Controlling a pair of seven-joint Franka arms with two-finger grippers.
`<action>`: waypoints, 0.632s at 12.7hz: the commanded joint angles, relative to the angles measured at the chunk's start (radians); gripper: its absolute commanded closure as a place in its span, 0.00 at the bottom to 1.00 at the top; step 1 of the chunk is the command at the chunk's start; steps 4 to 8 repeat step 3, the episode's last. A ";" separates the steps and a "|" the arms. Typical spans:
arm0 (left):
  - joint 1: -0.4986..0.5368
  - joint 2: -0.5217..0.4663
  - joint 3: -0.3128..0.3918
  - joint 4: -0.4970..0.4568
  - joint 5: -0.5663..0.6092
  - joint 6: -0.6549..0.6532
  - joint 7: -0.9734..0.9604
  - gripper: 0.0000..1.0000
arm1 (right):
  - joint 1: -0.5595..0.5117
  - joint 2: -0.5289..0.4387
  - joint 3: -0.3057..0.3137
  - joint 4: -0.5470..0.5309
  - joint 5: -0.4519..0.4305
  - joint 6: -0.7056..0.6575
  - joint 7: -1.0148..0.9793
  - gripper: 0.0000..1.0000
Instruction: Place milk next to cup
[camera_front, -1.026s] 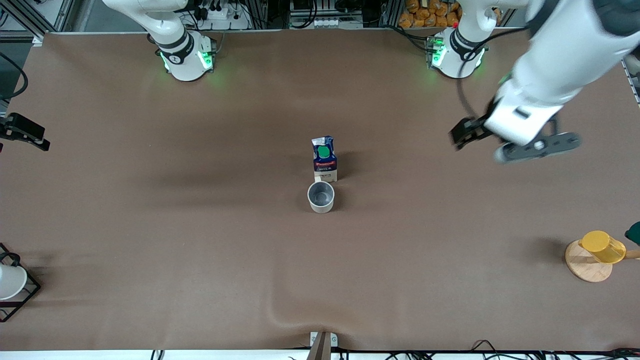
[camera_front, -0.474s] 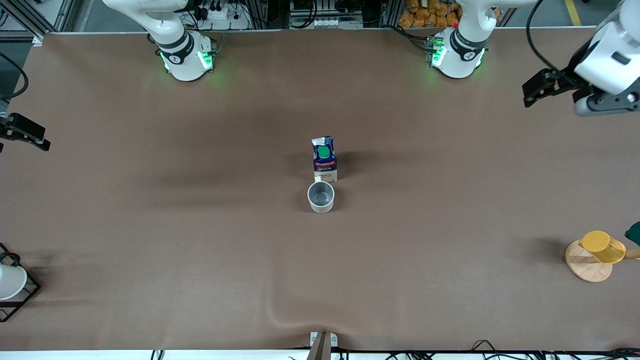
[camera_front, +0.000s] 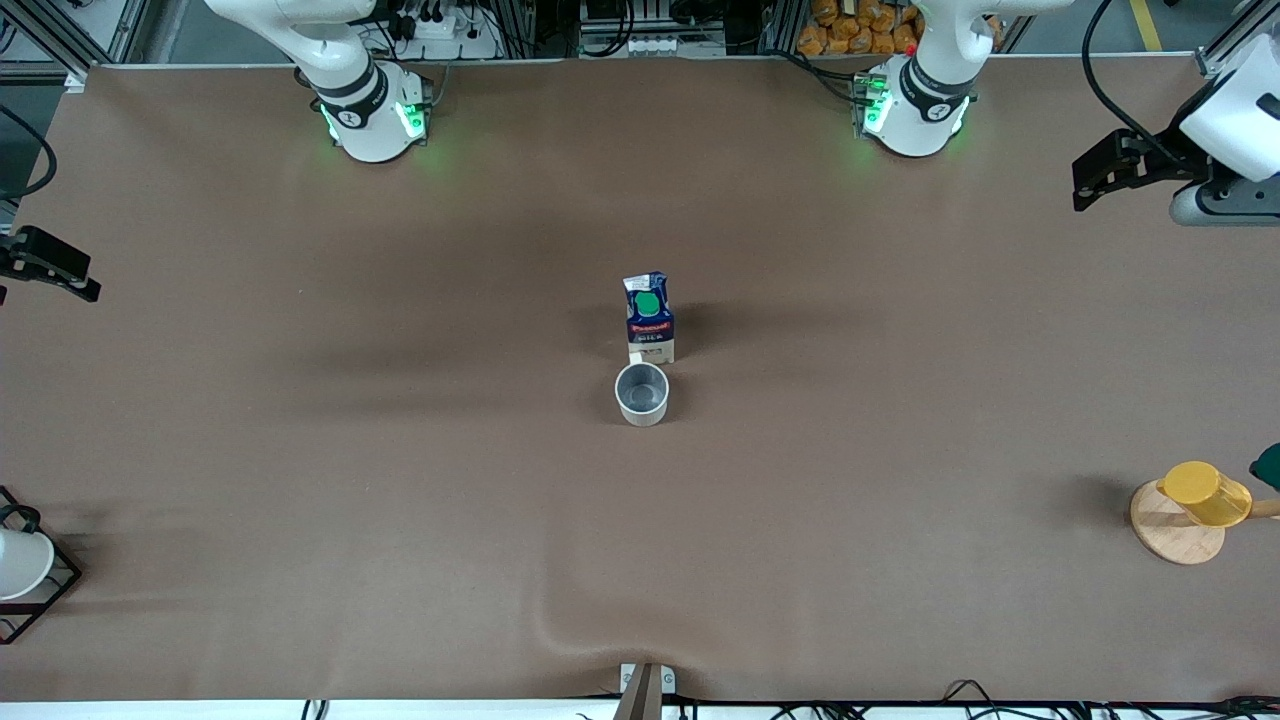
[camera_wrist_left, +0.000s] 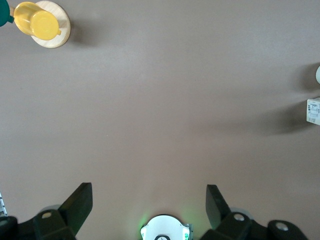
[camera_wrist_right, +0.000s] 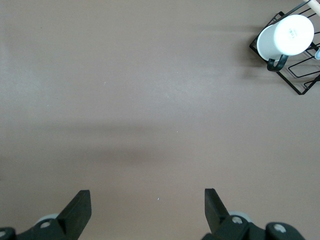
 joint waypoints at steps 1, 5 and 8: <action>0.007 0.017 0.000 0.031 -0.029 -0.001 0.011 0.00 | 0.004 -0.012 0.001 -0.005 -0.001 -0.006 -0.001 0.00; 0.005 0.015 -0.002 0.030 -0.026 -0.001 0.014 0.00 | 0.004 -0.011 -0.001 -0.005 0.001 -0.006 -0.001 0.00; 0.005 0.015 -0.002 0.030 -0.026 -0.001 0.014 0.00 | 0.004 -0.011 -0.001 -0.005 0.001 -0.006 -0.001 0.00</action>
